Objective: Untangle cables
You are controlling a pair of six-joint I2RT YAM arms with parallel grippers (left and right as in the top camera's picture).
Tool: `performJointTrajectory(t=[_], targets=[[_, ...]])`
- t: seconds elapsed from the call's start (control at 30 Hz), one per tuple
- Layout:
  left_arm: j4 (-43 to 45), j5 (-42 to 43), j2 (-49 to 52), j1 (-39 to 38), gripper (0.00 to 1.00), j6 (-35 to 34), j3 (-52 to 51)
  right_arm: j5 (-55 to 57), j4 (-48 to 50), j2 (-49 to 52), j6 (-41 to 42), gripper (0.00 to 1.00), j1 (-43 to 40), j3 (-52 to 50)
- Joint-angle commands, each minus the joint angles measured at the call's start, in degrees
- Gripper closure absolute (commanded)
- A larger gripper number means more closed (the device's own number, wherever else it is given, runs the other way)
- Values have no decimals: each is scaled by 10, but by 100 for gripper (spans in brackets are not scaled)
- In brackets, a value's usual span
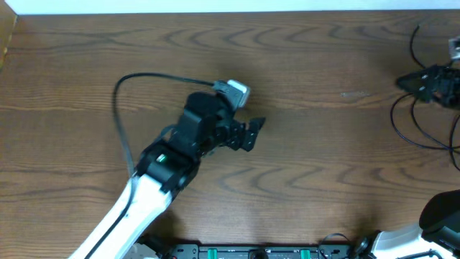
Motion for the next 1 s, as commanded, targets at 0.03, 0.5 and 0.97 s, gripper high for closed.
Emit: performJointTrajectory(t=[0.03,0.5,0.97], targets=[[-42,-74,-92,1,2,-9,2,-73,-37,-61,-159,1,26,-14],[-93,-148,-245,1,2,-9,2,-95,-25,-456,-130,1,2,-125],[-106,-148,-246,2,2,26,2,213,152,-704,218,1,-7,-123]])
